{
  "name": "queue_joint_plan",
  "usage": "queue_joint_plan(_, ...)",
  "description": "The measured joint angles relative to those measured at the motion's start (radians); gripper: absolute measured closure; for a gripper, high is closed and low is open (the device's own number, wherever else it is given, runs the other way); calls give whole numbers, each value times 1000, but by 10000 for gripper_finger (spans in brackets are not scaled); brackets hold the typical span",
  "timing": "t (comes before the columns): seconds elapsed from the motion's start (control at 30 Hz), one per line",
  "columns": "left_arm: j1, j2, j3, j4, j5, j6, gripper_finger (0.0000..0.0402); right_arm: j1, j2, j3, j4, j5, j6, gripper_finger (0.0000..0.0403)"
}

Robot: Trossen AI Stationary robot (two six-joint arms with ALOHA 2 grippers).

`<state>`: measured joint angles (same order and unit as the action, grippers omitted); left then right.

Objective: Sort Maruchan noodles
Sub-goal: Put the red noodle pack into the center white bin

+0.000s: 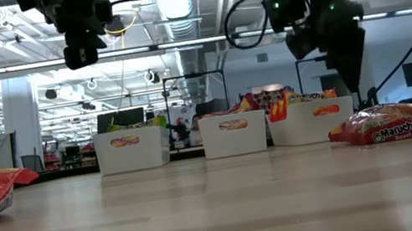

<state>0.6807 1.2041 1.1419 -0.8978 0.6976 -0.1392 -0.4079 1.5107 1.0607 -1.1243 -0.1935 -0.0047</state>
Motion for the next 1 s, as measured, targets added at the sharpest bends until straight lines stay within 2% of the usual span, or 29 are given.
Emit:
queue_joint_plan(0.4,0,0,0,0,-62,-15,306,-68,109,-13,-51,-17,-60,188)
queue_joint_plan(0.73,0,0,0,1,-111,-15,306,-68,113,-123,-6,-17,-74,188)
queue_joint_plan(1.0,0,0,0,38,-123,-39,306,-65,111,-148,37,-23,-52,202)
